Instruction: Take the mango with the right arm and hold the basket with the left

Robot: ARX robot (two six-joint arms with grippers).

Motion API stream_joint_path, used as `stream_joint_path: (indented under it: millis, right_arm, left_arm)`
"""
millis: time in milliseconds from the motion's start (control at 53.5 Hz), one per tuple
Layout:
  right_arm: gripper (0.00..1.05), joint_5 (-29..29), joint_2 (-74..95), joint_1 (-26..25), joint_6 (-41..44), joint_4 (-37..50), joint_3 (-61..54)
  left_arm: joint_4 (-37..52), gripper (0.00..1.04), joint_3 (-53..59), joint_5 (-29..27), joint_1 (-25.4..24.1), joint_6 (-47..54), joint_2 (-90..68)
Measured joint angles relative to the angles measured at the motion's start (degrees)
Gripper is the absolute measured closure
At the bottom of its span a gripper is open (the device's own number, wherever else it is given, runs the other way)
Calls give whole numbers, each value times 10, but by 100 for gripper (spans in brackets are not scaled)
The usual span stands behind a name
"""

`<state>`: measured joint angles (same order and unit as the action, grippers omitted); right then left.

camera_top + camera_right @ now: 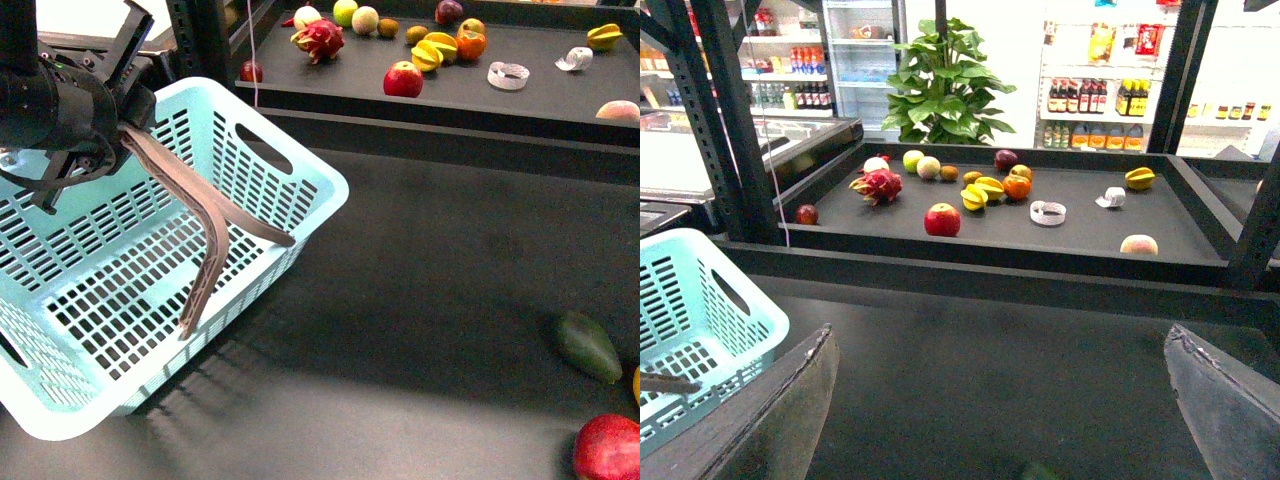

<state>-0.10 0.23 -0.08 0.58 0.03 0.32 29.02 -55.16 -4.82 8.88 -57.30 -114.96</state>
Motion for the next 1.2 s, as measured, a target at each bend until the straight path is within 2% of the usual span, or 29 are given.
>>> stream_joint_path:
  millis: [131, 393, 579, 916, 1009, 1196]
  right_arm:
    - [8, 0, 0, 0, 0, 0, 0]
    - [8, 0, 0, 0, 0, 0, 0]
    - [8, 0, 0, 0, 0, 0, 0]
    - [8, 0, 0, 0, 0, 0, 0]
    - [8, 0, 0, 0, 0, 0, 0]
    - [8, 0, 0, 0, 0, 0, 0]
  left_arm:
    - [34, 98, 50, 25, 16, 50, 34]
    - [139, 99, 124, 26, 64, 163, 96]
    - [219, 99, 149, 81, 141, 243, 123]
    - [243, 99, 139, 139, 233, 276, 113]
    - [233, 99, 132, 126, 251, 277, 109]
    - [233, 99, 130, 113, 255, 272, 105]
